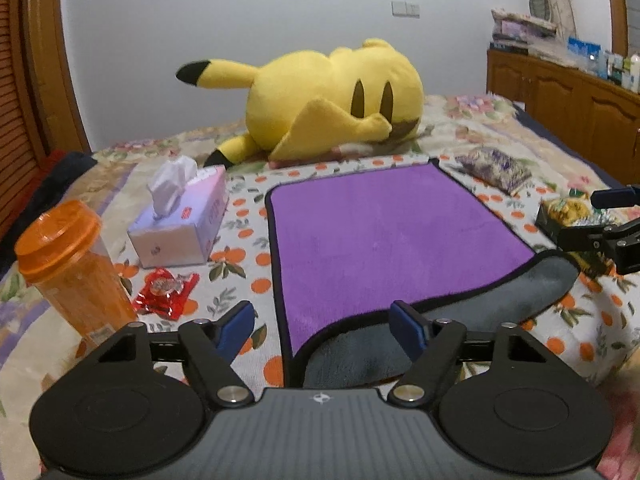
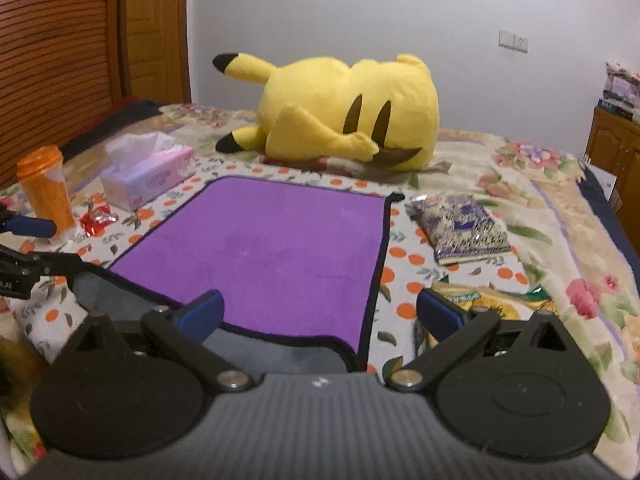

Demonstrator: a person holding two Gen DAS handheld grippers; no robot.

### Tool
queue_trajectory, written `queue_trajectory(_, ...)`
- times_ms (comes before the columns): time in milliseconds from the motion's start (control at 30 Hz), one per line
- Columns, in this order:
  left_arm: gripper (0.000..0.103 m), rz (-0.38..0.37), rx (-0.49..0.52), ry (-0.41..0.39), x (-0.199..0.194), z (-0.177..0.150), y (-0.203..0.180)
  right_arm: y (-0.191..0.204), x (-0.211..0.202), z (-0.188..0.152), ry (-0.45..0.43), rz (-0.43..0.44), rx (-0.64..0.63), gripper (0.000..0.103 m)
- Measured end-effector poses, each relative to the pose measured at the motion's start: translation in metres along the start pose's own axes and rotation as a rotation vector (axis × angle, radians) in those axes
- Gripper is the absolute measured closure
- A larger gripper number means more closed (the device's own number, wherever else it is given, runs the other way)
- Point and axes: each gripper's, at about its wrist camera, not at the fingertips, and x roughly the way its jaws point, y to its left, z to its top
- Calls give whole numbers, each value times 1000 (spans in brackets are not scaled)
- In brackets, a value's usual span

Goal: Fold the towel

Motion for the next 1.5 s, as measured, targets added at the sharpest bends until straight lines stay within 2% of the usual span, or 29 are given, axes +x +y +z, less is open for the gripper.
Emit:
queue_trajectory(33, 31, -1, -1, 10, 3, -1, 1, 0, 3, -1, 17, 8, 0, 11)
queue_trajectory(100, 34, 2, 4, 32, 11, -3, 1, 0, 10, -3, 53, 23, 3, 14)
queue_trajectory(467, 37, -6, -46, 146, 46, -12, 20, -6, 34, -14, 175, 45, 27, 16)
queue_trajectory(700, 41, -19, -67, 181, 51, -14, 24, -12, 44, -17, 230, 76, 55, 25)
queue_trajectory(800, 49, -45, -93, 192, 51, -14, 27, -14, 48, -18, 242, 91, 73, 28)
queue_trajectory(900, 58, -61, -96, 193, 51, -14, 26, -15, 51, -20, 254, 105, 79, 36)
queue_trajectory(1000, 70, -78, -81, 190, 49, -13, 22, -15, 51, -18, 253, 103, 68, 43)
queue_trajectory(1033, 74, -82, -74, 189, 49, -13, 20, -14, 51, -18, 252, 96, 61, 48)
queue_trajectory(1133, 76, -80, -49, 183, 47, -12, 17, -15, 51, -18, 258, 97, 51, 60)
queue_trajectory(1200, 81, -81, -50, 181, 46, -12, 18, -16, 51, -18, 261, 94, 46, 65)
queue_trajectory(1300, 87, -83, -53, 174, 44, -12, 18, -16, 50, -17, 260, 94, 44, 78)
queue_trajectory(1400, 93, -87, -49, 165, 43, -11, 17, -16, 50, -17, 259, 94, 36, 83)
queue_trajectory(1467, 94, -81, -34, 154, 41, -10, 15, -14, 50, -17, 261, 101, 24, 95)
queue_trajectory(1500, 95, -78, -28, 147, 39, -10, 15, -14, 49, -16, 258, 102, 19, 97)
